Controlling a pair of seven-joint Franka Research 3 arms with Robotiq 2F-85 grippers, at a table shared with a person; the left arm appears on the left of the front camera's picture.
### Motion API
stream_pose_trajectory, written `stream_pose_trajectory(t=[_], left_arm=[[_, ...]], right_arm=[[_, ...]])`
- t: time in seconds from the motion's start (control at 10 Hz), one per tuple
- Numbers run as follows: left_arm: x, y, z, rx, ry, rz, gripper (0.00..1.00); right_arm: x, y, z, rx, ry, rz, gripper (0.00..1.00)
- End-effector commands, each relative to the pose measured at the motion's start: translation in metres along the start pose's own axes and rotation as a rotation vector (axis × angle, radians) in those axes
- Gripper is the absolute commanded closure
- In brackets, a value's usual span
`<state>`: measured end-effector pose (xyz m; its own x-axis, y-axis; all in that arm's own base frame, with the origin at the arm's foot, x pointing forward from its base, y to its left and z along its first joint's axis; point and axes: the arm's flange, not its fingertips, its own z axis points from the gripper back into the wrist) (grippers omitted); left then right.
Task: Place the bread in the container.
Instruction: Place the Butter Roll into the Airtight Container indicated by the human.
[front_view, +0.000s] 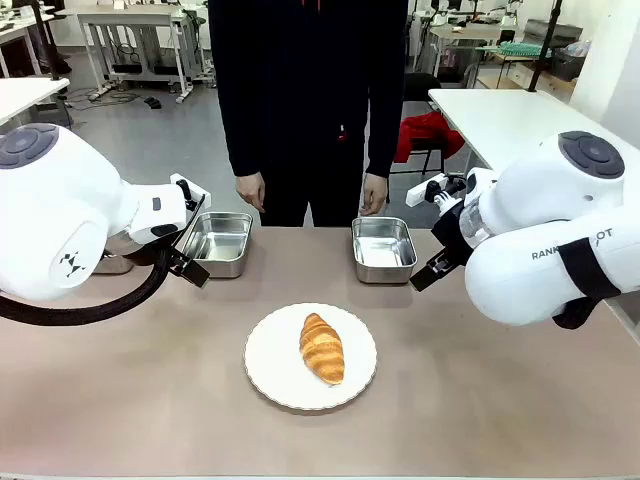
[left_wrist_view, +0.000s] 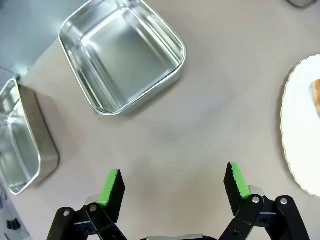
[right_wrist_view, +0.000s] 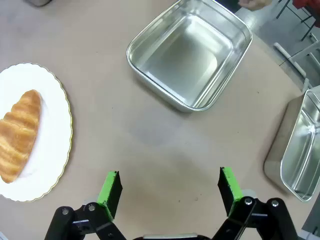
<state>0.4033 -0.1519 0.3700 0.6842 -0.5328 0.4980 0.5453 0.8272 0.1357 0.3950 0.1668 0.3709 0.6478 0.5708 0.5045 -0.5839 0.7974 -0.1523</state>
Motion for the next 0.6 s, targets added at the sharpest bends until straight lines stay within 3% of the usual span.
stream_pose_trajectory(t=[0.0, 0.5], left_arm=[[0.0, 0.0, 0.0001, 0.0, 0.0, 0.0, 0.0], [0.0, 0.0, 0.0001, 0.0, 0.0, 0.0, 0.0]], right_arm=[[0.0, 0.0, 0.0, 0.0, 0.0, 0.0, 0.0], [0.0, 0.0, 0.0, 0.0, 0.0, 0.0, 0.0]])
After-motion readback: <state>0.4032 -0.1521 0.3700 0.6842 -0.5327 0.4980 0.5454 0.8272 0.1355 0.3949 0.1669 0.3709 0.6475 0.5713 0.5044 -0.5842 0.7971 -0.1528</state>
